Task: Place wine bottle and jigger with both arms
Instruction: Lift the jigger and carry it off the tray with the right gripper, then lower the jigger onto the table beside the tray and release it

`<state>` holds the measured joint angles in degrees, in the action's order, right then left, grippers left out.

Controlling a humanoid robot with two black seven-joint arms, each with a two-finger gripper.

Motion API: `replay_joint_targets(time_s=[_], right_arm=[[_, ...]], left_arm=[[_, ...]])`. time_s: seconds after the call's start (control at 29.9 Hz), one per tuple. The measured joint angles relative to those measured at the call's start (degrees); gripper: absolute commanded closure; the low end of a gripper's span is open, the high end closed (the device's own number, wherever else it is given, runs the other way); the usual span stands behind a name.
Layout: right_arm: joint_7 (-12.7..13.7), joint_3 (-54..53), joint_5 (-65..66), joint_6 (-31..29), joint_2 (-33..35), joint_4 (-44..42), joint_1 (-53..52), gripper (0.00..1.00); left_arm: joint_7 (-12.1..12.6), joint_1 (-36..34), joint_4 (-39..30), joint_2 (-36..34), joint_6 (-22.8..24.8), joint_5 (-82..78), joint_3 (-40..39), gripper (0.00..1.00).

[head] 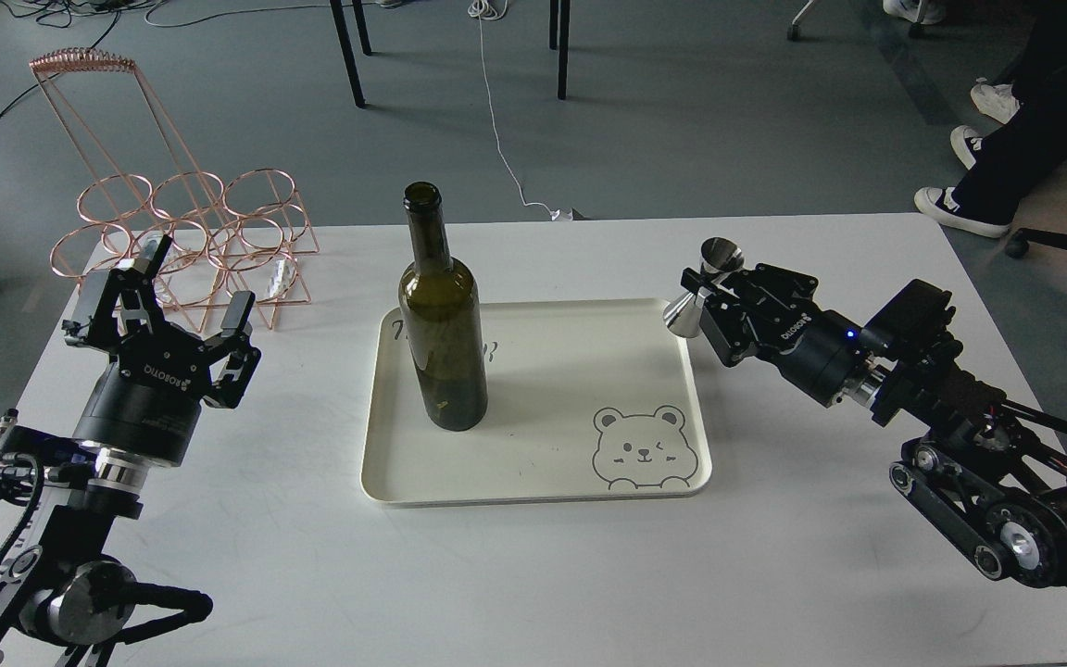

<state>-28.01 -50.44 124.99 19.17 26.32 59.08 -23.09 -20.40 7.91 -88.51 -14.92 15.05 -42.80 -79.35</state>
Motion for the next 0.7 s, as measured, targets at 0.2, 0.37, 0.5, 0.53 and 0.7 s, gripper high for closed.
replay_joint_targets(time_s=[0.2, 0.37, 0.5, 0.53, 0.7], right_arm=[[0.0, -3.1, -0.6, 5.0, 3.1, -6.1, 4.4, 0.77], [0.0, -3.4, -2.2, 8.4, 3.2, -12.1, 4.8, 0.76], [0.0, -3.3, -2.7, 8.8, 2.7, -14.5, 5.0, 0.75], [0.0, -3.3, -2.7, 8.8, 2.6, -14.9, 5.1, 0.75], [0.0, -2.6, -2.7, 8.8, 1.3, -16.2, 5.2, 0.74]], left_arm=[[0.0, 0.0, 0.0, 0.2, 0.0, 0.1, 0.2, 0.02], [0.0, -0.1, 0.0, 0.2, 0.1, 0.1, 0.2, 0.02], [0.0, -0.1, 0.0, 0.2, 0.1, 0.1, 0.3, 0.02], [0.0, -0.1, 0.0, 0.2, 0.1, 0.1, 0.3, 0.02], [0.0, -0.2, 0.0, 0.2, 0.1, 0.1, 0.3, 0.02]])
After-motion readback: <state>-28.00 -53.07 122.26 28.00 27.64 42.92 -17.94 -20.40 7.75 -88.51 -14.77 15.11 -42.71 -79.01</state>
